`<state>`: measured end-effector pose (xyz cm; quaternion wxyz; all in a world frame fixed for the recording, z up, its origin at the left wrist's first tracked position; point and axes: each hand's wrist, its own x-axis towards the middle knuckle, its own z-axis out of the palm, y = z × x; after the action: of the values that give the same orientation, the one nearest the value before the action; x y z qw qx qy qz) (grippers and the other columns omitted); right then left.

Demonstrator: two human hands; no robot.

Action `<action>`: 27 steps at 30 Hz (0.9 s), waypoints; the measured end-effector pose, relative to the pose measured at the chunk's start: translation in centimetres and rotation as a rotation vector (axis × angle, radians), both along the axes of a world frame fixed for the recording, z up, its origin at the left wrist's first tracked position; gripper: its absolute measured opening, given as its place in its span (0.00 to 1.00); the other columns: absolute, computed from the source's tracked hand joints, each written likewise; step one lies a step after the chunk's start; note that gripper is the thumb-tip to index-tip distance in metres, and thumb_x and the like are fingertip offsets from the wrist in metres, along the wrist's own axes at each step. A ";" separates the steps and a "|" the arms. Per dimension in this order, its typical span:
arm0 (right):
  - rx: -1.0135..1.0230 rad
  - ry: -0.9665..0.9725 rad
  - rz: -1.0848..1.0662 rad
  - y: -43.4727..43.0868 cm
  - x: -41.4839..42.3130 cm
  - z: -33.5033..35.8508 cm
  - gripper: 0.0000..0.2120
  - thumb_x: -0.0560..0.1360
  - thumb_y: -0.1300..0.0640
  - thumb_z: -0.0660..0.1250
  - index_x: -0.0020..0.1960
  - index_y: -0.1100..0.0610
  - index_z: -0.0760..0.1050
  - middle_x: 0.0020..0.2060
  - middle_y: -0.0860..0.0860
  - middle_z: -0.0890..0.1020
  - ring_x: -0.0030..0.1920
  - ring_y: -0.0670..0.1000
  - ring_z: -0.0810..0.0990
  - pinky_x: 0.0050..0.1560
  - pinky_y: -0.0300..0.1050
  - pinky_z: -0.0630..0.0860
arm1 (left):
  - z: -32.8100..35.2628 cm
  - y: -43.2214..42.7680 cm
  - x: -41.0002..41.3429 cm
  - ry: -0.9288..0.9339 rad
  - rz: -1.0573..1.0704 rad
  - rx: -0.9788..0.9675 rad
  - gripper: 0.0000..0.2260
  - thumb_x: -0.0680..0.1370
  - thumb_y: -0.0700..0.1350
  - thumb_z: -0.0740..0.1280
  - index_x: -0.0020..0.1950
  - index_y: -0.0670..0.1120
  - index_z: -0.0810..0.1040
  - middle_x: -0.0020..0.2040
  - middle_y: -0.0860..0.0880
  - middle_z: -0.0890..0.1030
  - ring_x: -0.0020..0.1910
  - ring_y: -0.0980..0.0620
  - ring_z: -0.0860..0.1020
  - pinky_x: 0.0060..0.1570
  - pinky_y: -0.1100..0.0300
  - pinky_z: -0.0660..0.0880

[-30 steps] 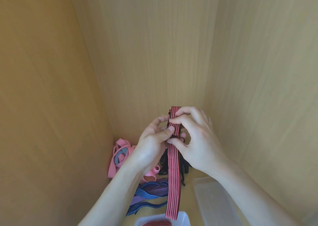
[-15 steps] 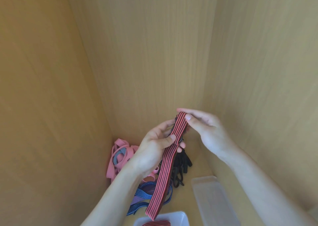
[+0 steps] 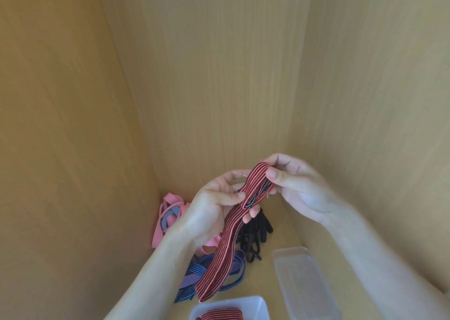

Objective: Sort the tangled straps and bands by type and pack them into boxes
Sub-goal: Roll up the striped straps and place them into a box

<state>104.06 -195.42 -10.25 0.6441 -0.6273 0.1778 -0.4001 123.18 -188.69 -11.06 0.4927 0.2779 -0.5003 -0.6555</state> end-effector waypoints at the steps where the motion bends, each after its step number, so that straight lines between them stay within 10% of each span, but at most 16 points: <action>1: -0.004 0.020 -0.035 0.0 0.1 0.0 0.10 0.71 0.51 0.73 0.49 0.56 0.83 0.45 0.57 0.83 0.43 0.51 0.78 0.42 0.41 0.74 | -0.2 -0.1 0.1 -0.015 0.010 0.006 0.23 0.75 0.32 0.60 0.71 0.34 0.65 0.48 0.33 0.79 0.33 0.45 0.74 0.38 0.56 0.75; 8: -0.262 0.448 -0.335 0.8 0.8 0.1 0.07 0.75 0.48 0.73 0.52 0.47 0.83 0.47 0.42 0.86 0.48 0.41 0.84 0.49 0.37 0.78 | -0.9 -0.6 0.4 -0.224 0.208 -0.010 0.18 0.80 0.27 0.60 0.69 0.37 0.66 0.57 0.38 0.81 0.47 0.44 0.83 0.51 0.55 0.80; 12: -0.330 0.404 -0.418 1.1 1.4 0.3 0.06 0.76 0.55 0.74 0.52 0.48 0.83 0.46 0.44 0.87 0.47 0.45 0.85 0.56 0.50 0.81 | -0.8 -0.2 0.3 -0.230 0.188 0.034 0.15 0.81 0.32 0.62 0.69 0.36 0.70 0.59 0.32 0.80 0.53 0.40 0.82 0.59 0.51 0.79; 18: -0.566 0.403 -0.546 1.5 2.1 0.3 0.11 0.75 0.56 0.74 0.57 0.50 0.82 0.47 0.41 0.81 0.47 0.44 0.83 0.53 0.40 0.78 | -0.8 0.2 -0.1 -0.204 0.106 0.103 0.09 0.85 0.37 0.57 0.62 0.36 0.72 0.43 0.42 0.80 0.36 0.48 0.78 0.39 0.59 0.78; 27: -1.033 0.541 -0.704 2.4 2.9 -1.0 0.16 0.78 0.59 0.70 0.65 0.56 0.77 0.58 0.44 0.75 0.55 0.45 0.76 0.54 0.38 0.74 | -1.3 -0.4 -0.2 -0.148 0.212 0.130 0.14 0.82 0.29 0.58 0.68 0.36 0.69 0.50 0.35 0.82 0.50 0.39 0.82 0.61 0.40 0.77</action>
<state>106.96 -193.01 -11.25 0.0263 -0.8371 0.3124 -0.4483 122.99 -189.05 -12.36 0.5018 0.4080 -0.4597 -0.6086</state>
